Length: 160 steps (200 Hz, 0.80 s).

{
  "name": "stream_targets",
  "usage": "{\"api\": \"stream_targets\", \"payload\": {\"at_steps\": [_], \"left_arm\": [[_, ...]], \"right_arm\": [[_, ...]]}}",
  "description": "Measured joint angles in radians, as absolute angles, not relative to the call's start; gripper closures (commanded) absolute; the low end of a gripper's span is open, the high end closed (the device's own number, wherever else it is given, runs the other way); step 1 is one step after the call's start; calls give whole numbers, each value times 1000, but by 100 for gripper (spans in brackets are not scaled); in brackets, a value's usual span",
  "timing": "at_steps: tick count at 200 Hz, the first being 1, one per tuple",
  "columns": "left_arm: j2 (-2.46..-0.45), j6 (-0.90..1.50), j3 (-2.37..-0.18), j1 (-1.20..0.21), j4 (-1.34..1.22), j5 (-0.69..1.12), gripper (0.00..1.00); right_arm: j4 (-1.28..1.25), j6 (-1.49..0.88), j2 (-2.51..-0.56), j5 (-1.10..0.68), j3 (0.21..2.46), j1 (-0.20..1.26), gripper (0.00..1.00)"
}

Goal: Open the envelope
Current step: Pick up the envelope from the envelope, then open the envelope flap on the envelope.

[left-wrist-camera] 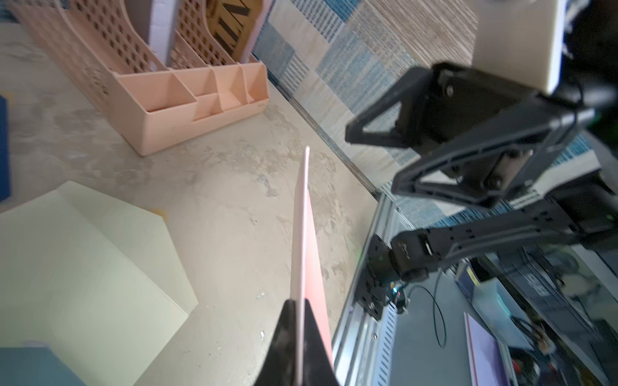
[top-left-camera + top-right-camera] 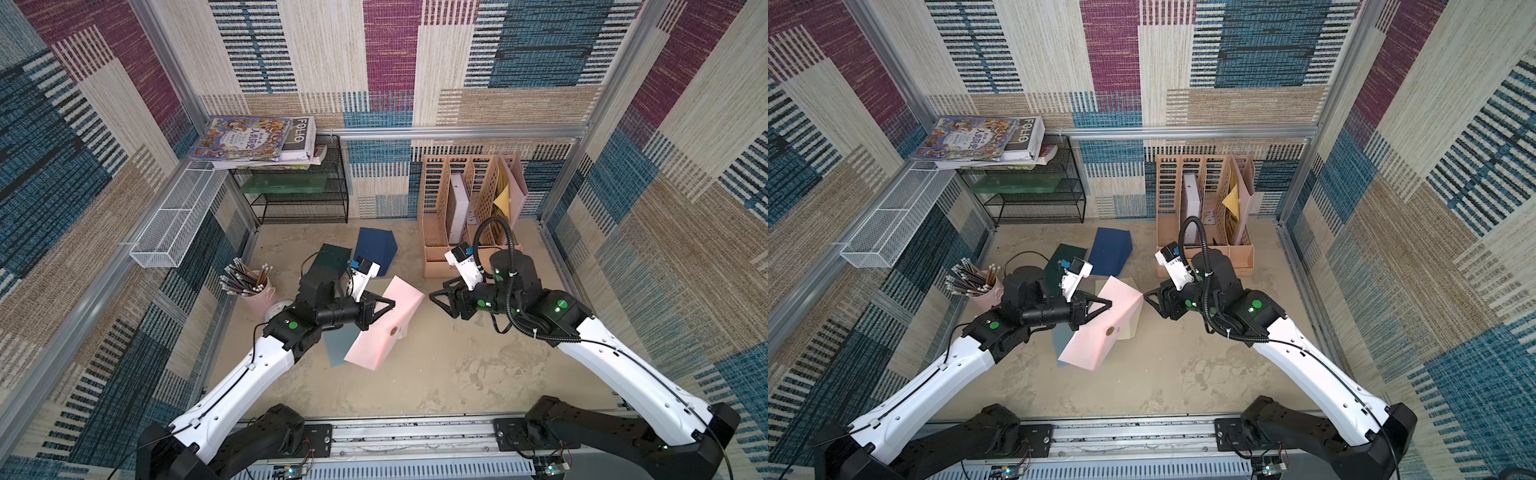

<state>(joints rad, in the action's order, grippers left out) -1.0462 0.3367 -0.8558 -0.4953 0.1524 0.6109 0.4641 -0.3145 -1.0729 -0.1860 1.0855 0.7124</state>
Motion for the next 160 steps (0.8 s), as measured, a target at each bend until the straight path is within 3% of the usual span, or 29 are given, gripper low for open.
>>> {"api": "stream_targets", "payload": {"at_steps": [18, 38, 76, 129, 160], "left_arm": [[-1038, 379, -834, -496, 107, 492, 100], [-1029, 436, -816, -497, 71, 367, 100], [-1000, 522, -779, -526, 31, 167, 100], [-978, 618, -770, -580, 31, -68, 100], [-953, 640, -768, -589, 95, -180, 100]], "right_arm": [[379, -417, -1076, -84, 999, 788, 51], [321, -502, -1133, -22, 978, 880, 40], [263, -580, -1290, 87, 1093, 981, 30], [417, -628, -1612, 336, 1419, 1134, 32], [516, -664, -1686, 436, 1505, 1158, 34]]}}
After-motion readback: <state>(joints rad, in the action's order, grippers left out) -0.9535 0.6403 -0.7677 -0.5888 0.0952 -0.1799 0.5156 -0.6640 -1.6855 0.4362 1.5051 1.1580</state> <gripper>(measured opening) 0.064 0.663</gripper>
